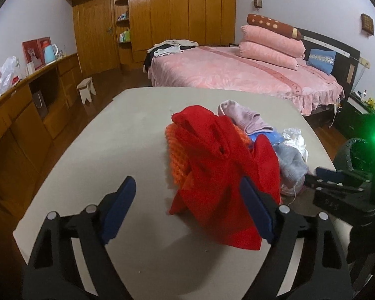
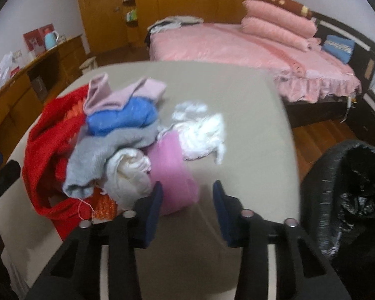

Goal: Collect trash
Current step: 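Grasp the red cloth with the left tool while the right tool grasps the pink sponge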

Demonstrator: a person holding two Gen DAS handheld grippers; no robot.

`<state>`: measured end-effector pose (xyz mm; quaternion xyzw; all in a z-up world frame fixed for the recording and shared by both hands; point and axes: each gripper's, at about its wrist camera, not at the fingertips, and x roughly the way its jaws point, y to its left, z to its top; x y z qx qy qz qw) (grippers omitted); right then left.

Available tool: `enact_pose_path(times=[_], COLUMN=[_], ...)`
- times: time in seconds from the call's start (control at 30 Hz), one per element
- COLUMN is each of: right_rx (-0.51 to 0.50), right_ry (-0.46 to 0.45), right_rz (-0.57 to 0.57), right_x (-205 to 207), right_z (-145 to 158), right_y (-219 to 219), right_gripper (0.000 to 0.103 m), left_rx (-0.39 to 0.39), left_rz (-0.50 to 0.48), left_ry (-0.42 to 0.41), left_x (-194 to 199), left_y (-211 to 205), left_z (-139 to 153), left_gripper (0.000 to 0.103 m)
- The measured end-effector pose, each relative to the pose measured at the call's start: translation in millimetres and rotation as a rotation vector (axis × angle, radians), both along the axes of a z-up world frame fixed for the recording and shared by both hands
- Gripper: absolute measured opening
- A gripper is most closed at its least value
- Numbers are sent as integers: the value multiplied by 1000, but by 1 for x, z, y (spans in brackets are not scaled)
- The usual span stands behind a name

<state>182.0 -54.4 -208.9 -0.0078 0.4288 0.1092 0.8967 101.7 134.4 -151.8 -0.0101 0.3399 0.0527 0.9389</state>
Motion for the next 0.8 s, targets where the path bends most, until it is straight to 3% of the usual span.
enact_pose_path(times=[0.2, 0.5, 0.8], right_rx=[41, 77, 64], right_ry=[8, -49, -94], right_rz=[33, 22, -35], right_x=[-5, -36, -56], right_z=[-4, 29, 53], right_y=[-2, -16, -41], right_gripper=[14, 14, 14], left_rx=[18, 17, -1], left_rz=[-26, -56, -100], left_ry=[1, -12, -3], left_x=[1, -2, -2], left_y=[-7, -26, -47], left_z=[-4, 3, 0], left_gripper=[81, 72, 48])
